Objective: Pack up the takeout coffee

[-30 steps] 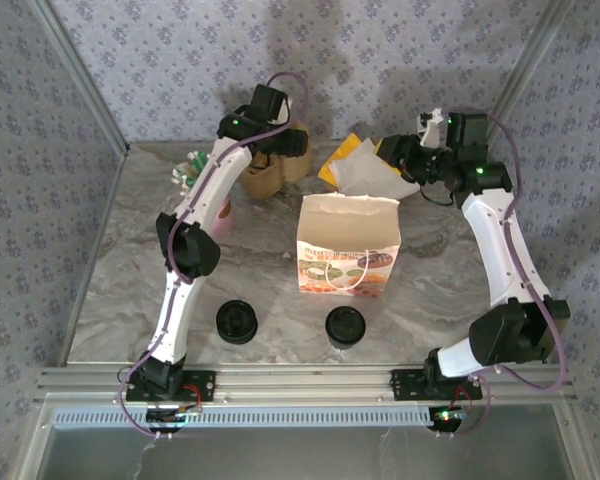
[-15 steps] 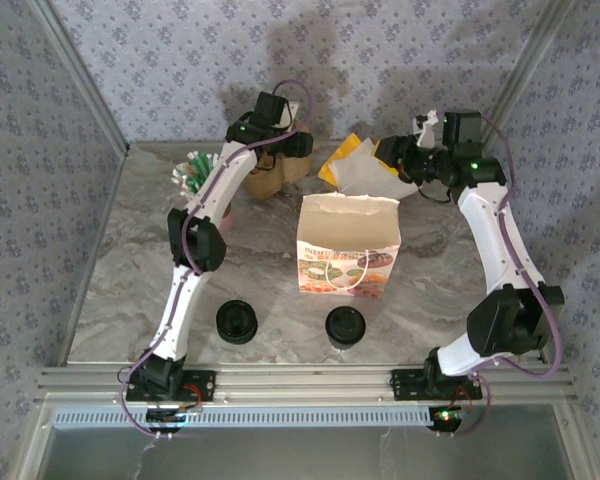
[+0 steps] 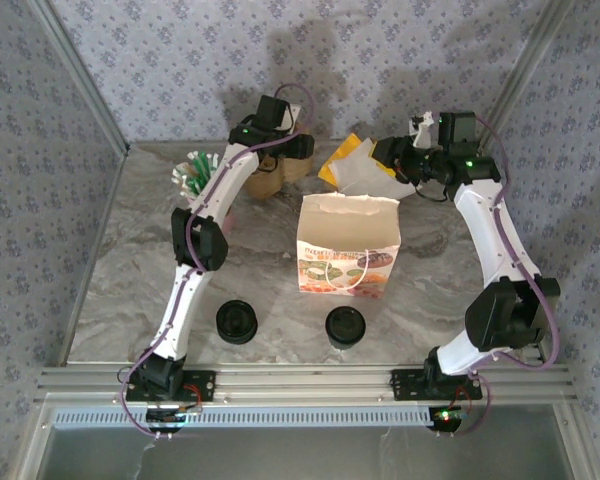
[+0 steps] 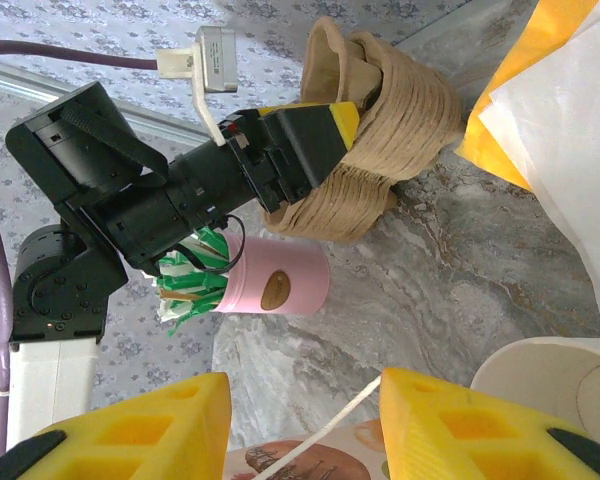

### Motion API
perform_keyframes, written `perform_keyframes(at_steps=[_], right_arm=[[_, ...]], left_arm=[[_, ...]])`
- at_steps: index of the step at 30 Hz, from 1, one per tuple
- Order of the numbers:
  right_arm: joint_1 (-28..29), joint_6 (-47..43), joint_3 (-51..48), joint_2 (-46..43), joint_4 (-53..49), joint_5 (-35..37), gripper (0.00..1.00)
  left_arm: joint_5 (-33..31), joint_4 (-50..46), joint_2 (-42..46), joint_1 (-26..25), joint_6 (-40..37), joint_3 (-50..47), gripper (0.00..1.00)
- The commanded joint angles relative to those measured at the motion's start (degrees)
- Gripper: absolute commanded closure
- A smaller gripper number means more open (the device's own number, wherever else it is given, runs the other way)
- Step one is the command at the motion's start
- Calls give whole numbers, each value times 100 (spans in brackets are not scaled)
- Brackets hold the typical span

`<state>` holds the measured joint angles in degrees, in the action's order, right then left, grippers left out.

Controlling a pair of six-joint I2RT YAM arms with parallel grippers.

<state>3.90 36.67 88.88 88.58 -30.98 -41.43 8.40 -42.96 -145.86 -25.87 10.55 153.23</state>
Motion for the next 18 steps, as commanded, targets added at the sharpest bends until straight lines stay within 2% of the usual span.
perform_keyframes(at_steps=[1, 4, 10, 18], right_arm=[[41, -19, 24, 29, 133, -154, 55], [58, -19, 33, 52, 161, -164, 55], [67, -19, 50, 103, 189, -181, 55], [88, 4, 24, 135, 250, -190, 56]], left_arm=[[100, 160, -151, -6, -70, 234, 37], [49, 241, -205, 9, -53, 243, 42], [-27, 309, -285, 55, -57, 287, 45], [-23, 350, -259, 38, -105, 348, 62]])
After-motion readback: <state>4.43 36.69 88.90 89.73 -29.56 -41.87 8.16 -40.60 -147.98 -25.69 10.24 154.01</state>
